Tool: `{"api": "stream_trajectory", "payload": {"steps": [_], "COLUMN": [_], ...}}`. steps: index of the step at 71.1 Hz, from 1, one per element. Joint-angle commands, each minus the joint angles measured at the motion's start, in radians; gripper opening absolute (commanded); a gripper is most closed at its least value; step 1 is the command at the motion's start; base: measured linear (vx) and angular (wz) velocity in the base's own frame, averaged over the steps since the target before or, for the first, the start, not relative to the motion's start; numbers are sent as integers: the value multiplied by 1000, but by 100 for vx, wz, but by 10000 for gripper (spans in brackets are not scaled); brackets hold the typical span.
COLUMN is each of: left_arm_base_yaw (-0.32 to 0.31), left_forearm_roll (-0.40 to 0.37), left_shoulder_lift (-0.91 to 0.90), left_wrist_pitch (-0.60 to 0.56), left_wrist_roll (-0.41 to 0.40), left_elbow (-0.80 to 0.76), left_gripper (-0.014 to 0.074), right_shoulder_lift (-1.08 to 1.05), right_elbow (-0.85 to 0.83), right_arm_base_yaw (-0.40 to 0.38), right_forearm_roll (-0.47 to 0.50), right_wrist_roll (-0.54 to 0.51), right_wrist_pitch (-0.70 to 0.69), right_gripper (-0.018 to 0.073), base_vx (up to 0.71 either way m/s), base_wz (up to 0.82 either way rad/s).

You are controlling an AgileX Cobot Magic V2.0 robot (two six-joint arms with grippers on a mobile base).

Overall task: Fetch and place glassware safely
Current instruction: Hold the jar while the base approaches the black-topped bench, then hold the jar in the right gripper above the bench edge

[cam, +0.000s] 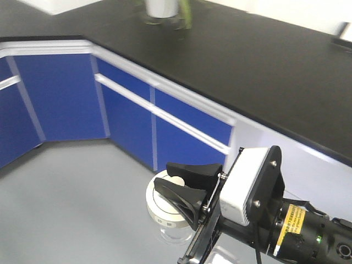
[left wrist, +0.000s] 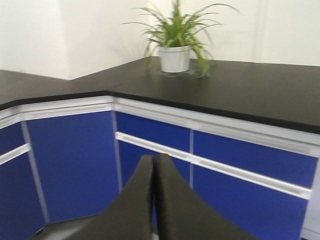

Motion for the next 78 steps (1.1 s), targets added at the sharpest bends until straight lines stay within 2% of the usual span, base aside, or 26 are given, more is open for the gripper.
{"api": "stream_trajectory", "payload": {"steps": [1, 78], "left_arm_base_yaw": [3, 3], "left_forearm_roll": [-7, -7], "left_shoulder_lift": [1, 1], "left_wrist_pitch": [-71, -71], "left_wrist_roll": [-9, -9], "left_elbow": [-26, -26], "left_gripper": [-7, -7], "right_shoulder_lift": [-24, -24], "right_elbow": [-27, -27], "right_arm_base_yaw": [1, 1], "right_forearm_roll": [11, 11], "right_wrist_roll": [-3, -3], "right_wrist_pitch": [-101, -101], "right_gripper": [-3, -3], "base_vx": [19, 16], "base_wz": [-57, -57]}}
